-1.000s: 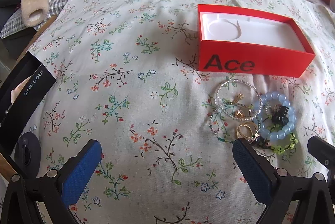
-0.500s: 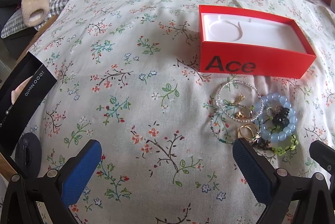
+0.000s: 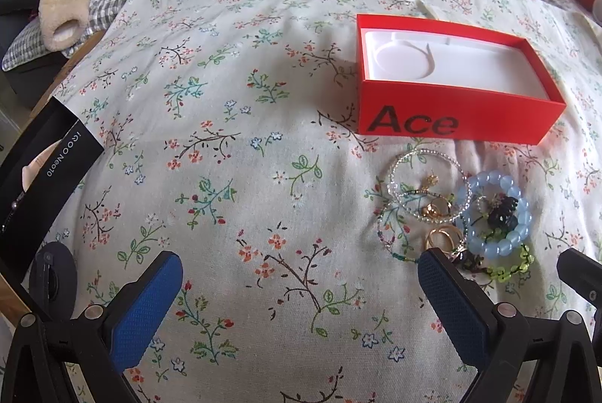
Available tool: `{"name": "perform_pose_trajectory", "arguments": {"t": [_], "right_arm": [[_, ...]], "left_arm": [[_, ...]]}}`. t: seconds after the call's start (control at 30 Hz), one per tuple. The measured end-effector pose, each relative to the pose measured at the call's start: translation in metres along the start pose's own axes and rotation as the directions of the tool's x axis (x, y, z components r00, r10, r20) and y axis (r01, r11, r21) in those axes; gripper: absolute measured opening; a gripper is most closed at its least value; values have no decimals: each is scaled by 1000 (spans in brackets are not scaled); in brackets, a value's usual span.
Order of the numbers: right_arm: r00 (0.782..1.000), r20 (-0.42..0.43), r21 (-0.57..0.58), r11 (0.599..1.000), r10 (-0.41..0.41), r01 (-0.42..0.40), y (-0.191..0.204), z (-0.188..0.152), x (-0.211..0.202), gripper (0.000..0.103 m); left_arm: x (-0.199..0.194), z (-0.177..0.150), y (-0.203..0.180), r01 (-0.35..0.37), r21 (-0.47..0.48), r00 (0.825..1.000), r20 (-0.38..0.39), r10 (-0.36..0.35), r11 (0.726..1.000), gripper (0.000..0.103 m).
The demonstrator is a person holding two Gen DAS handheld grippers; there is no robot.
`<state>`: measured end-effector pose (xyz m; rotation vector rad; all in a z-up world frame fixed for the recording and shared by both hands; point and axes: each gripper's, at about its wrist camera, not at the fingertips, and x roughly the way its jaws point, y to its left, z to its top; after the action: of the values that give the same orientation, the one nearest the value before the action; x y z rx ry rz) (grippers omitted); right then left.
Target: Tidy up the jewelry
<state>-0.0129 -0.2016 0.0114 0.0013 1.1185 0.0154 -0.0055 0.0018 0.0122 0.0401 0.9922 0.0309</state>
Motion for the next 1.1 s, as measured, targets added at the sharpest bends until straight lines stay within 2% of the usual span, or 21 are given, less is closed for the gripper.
{"name": "perform_pose_trajectory", "arguments": {"t": [1.1], "right_arm": [[1000,2,7,1000,22,-22,-2,2,-4,103]], "left_arm": [[-3,1,3,-16,2,1000,16,16,1000,103]]}}
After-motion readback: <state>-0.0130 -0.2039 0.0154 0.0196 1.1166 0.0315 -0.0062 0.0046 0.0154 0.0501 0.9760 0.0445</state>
